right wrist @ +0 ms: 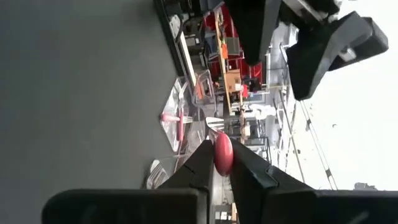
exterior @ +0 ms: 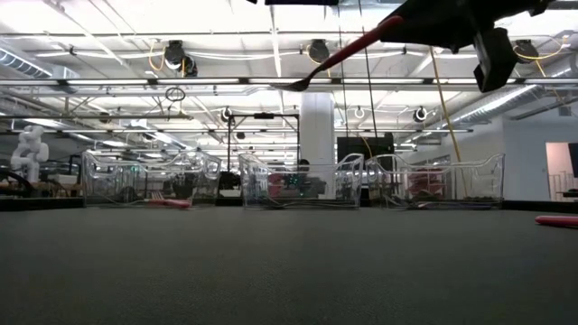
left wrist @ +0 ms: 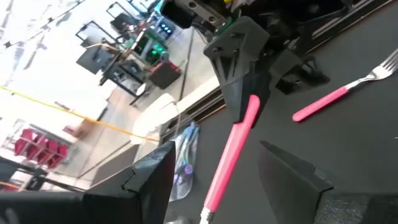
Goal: Sort silverware by color (type)
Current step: Put the pink fork into the left transparent bin
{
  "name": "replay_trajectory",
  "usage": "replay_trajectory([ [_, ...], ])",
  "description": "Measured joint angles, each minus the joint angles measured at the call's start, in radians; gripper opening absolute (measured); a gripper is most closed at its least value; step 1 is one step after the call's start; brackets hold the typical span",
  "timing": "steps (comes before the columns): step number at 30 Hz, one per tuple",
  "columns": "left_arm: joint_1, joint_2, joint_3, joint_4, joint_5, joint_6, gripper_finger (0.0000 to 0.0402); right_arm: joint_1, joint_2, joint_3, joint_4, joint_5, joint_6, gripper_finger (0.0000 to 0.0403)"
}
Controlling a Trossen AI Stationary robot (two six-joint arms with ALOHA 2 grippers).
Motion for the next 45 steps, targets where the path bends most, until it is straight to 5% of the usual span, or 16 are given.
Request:
replay_trajectory([
  [27, -0.016, 0.083, 0.065, 0.085, -0.033, 0.14, 0.0226, -0.057, -0.001, 0.0, 0.023, -0.002, 0.106, 0.0031],
  [37, -0.031, 0.282, 0.252, 0.059, -0.224, 0.391, 0.0226, -0.057, -0.001, 0.0, 0.035, 0.002, 0.109, 0.0033],
  [45, -0.03, 0.327, 0.299, 0.025, -0.274, 0.412, 0.0226, -0.057, -0.001, 0.0, 0.032, 0.003, 0.121, 0.0033],
])
